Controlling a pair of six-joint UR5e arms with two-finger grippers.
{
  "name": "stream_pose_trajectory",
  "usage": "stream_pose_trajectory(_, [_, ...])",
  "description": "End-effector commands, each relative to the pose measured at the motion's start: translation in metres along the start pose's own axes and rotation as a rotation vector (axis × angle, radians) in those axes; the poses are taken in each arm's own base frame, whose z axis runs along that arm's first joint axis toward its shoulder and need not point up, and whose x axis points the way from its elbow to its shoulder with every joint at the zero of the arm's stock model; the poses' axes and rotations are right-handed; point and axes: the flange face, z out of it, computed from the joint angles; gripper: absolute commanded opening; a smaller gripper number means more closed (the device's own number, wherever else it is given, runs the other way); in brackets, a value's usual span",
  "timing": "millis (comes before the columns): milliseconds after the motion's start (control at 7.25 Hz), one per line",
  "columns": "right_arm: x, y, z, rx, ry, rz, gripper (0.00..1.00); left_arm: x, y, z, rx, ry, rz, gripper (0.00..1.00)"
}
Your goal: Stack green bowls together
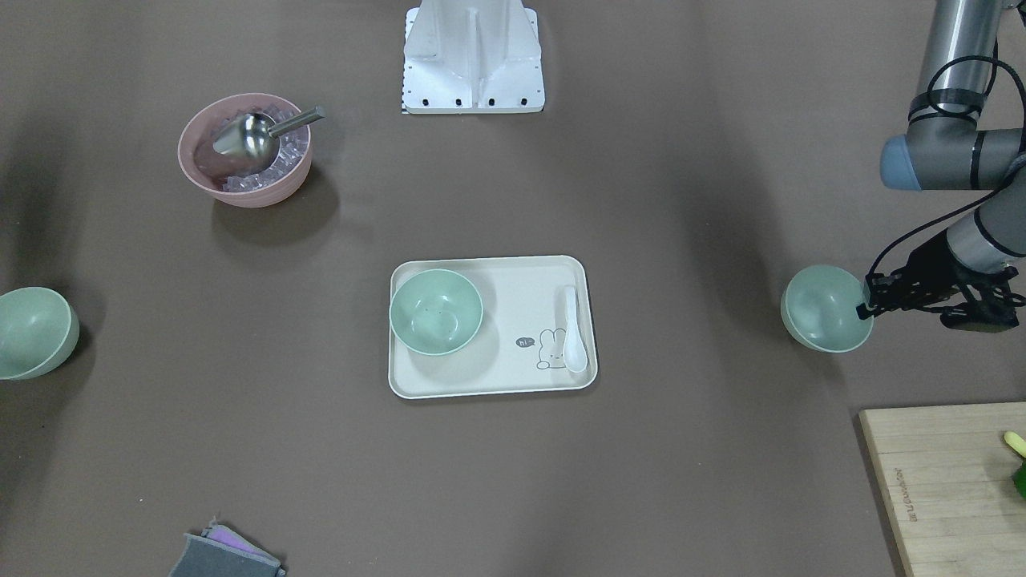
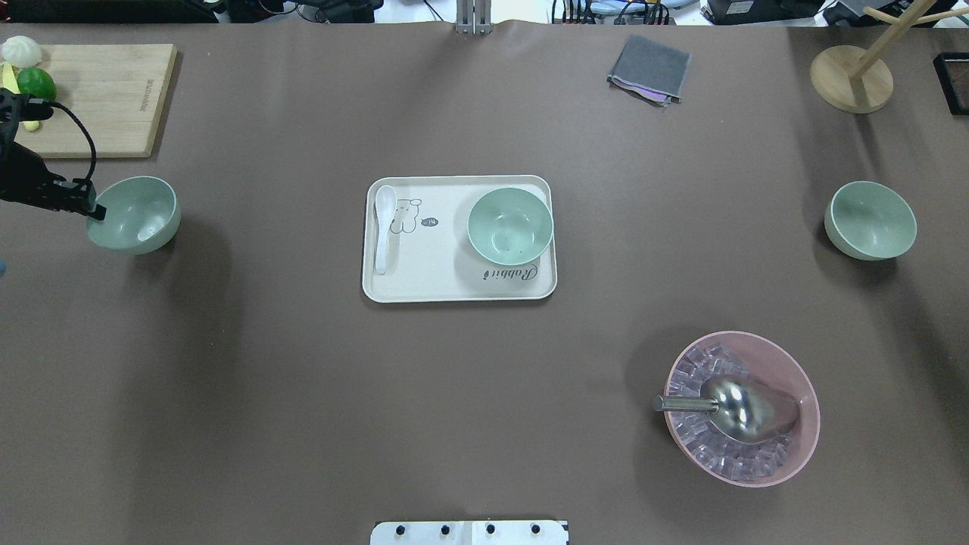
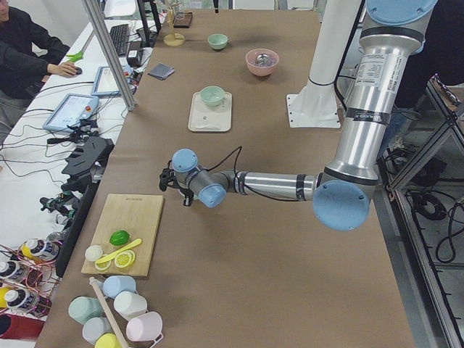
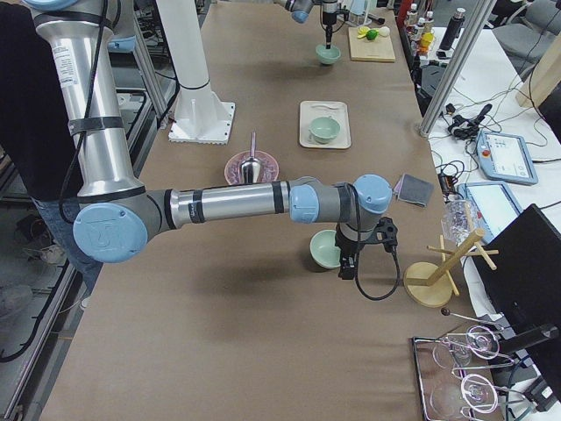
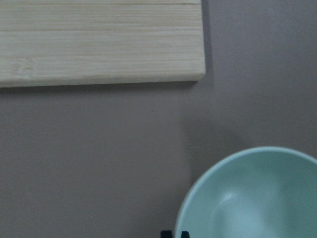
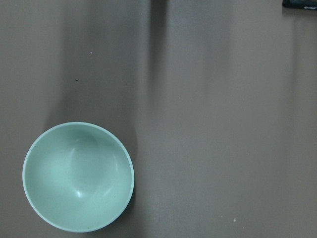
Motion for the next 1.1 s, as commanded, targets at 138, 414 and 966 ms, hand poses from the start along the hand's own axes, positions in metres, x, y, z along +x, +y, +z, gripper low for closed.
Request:
stream_pose_trajectory(138, [0.006, -0.003, 0.019, -0.036, 0.002, 0.013, 1.00, 0.046, -0.019, -0.042, -0.056, 0.048, -0.076, 0.00])
stream_pose_trajectory(414, [0.005, -0.008, 0.036, -0.033, 0.008, -0.014, 1.00, 0.127, -0.050, -0.081, -0.078, 0.018, -0.138, 0.00])
stream_pose_trajectory(966, [-0.032, -0.019, 0.116, -0.028, -0.007, -0.037, 1.00, 0.191, -0.052, -0.127, -0.061, -0.024, -0.166, 0.00])
